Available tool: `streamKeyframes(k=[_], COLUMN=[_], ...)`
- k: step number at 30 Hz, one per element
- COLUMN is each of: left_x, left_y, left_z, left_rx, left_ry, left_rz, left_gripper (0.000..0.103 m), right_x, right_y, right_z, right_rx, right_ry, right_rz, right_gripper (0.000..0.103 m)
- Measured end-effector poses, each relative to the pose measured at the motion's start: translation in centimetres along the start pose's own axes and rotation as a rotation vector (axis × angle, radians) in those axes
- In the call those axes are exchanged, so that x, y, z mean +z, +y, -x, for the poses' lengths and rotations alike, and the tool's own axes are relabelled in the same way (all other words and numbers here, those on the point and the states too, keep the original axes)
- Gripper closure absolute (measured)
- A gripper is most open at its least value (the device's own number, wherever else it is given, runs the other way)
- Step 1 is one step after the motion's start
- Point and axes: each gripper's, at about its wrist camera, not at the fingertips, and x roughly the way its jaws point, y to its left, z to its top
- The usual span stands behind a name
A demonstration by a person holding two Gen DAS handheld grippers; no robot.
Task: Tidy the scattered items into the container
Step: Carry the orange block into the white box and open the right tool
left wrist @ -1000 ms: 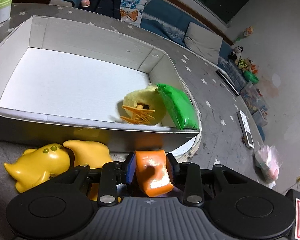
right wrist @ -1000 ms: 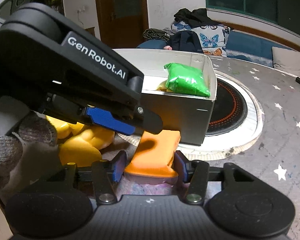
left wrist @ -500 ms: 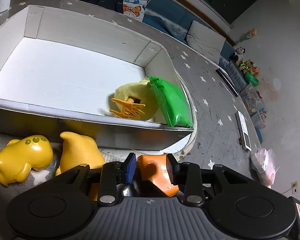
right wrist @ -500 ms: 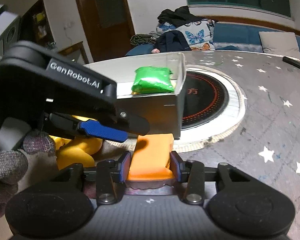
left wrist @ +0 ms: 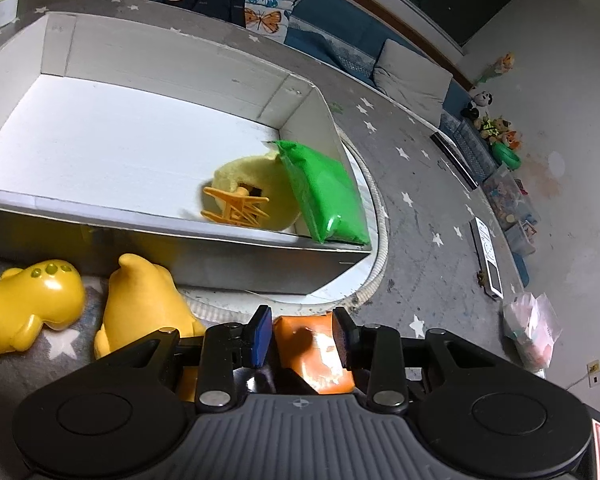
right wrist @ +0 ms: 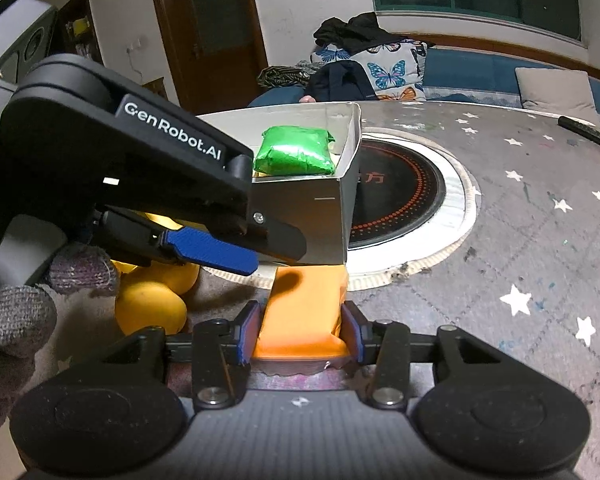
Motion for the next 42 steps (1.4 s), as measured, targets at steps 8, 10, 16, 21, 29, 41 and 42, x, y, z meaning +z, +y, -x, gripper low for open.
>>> streamKeyframes(k=[8,10,16,21,29,41,42], left_x=[-0.1,-0.2,-0.1,-0.1,0.0,2.0,2.4], left_y=[-1.2,-1.4,-1.3,-1.0,0.1,1.3,1.5], left_z=[-0.9,-1.1,-1.8,-2.2,-1.4,6.7,7.2], left_rx=[0.018,0.023,-0.032,-0.049,-0.095,-0.084,-0.075], left_ry=[0.008,0.004,0.055,0.079,0.091,-0.124,-0.144], left_rz=[-0.028,-0.039,0.012,0.048,0.093,0.041,0.041], left_gripper=[0.067,0.067,0.066,0.066,0.068,0.075,0.075], right_x=[-0.1,-0.2,-0.4,-0.4,-0.1,3.8,4.6], right_y=[-0.9,-1.3,-2.7,-3.3,-2.8,2.1,2.8], right_z=[0.3,0.5,1.0,1.8,2.5,3.4,2.9], right_rx=[0.004,0.007,0.025,0.033,0.063,0.13,0.142], right_ry=[-0.011,-0.016,-0.028,-0.042,-0.05,-0.137,-0.149], right_rz=[-0.049,-0.073,-0.147,-0.18,-0.18,-0.027,-0.011], right_gripper=[0.061,0.061,0.061,0.062,0.062,0.062,0.062])
